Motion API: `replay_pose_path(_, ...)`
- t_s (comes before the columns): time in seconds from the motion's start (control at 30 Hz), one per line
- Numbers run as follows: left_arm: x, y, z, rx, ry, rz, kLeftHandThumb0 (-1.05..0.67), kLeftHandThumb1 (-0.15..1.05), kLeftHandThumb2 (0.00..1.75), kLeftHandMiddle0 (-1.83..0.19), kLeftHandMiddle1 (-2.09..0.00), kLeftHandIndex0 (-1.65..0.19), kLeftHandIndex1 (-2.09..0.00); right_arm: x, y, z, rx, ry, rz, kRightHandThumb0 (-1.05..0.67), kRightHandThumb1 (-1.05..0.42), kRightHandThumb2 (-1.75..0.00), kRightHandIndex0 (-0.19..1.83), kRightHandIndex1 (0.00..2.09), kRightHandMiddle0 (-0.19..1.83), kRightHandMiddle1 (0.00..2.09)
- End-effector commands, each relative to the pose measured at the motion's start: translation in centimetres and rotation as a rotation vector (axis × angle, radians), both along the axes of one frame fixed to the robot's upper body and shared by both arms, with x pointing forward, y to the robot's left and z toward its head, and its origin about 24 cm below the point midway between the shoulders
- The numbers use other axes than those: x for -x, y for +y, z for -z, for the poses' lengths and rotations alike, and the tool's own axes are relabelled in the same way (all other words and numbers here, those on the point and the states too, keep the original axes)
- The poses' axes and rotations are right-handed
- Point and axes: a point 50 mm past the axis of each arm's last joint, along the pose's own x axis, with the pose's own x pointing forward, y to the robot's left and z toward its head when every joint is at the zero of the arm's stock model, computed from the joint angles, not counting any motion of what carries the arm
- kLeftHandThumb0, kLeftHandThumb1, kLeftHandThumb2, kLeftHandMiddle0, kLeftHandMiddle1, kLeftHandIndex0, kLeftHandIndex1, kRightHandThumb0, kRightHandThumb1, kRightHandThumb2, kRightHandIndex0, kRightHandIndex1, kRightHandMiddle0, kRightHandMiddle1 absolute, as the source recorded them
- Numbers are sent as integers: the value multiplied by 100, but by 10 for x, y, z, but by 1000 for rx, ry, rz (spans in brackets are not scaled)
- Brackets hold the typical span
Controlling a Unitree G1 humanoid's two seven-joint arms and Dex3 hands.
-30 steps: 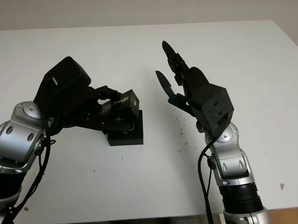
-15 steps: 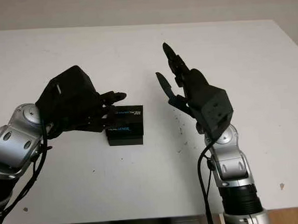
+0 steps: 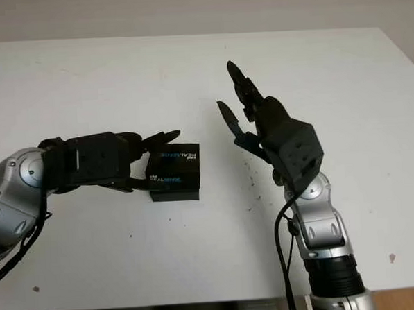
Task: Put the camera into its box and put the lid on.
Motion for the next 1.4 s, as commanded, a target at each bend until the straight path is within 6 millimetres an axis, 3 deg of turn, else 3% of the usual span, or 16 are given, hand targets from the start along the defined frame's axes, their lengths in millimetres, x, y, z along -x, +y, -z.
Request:
replay_pose_path(0.0, 9, -3, 4, -66, -96, 100, -57, 105, 37, 19, 0, 19, 0, 0, -2, -2, 4, -7, 2, -65, -105, -55, 3, 5, 3, 5)
replay_pose_path(0.2, 29, 0, 10, -53, -183, 229, -64, 105, 56, 19, 0, 19, 0, 0, -3, -2, 13, -5, 5, -65, -105, -55, 3, 5, 4, 6)
replay_pose_path(0.47, 45, 1, 8, 36, -139, 246, -64, 105, 57, 19, 0, 19, 0, 0, -5, -2, 11, 1, 0, -63, -105, -54, 3, 5, 4, 6)
replay_pose_path(0.87, 38, 7, 10, 33, -137, 182, -64, 105, 55, 19, 0, 19, 0, 0, -7, -2, 11, 14, -6, -63, -105, -54, 2, 5, 3, 5)
replay_pose_path(1.2, 20, 6, 18, 127, -381, 61, -57, 105, 40, 16, -5, 17, -3, 2, -7, 0, 4, 15, -2, -64, -105, -54, 3, 6, 4, 6)
replay_pose_path(1.37, 15, -3, 27, 199, -455, -40, -78, 105, 31, 19, 0, 19, 0, 2, -7, 1, 6, 16, -2, -63, -105, -54, 4, 6, 4, 6)
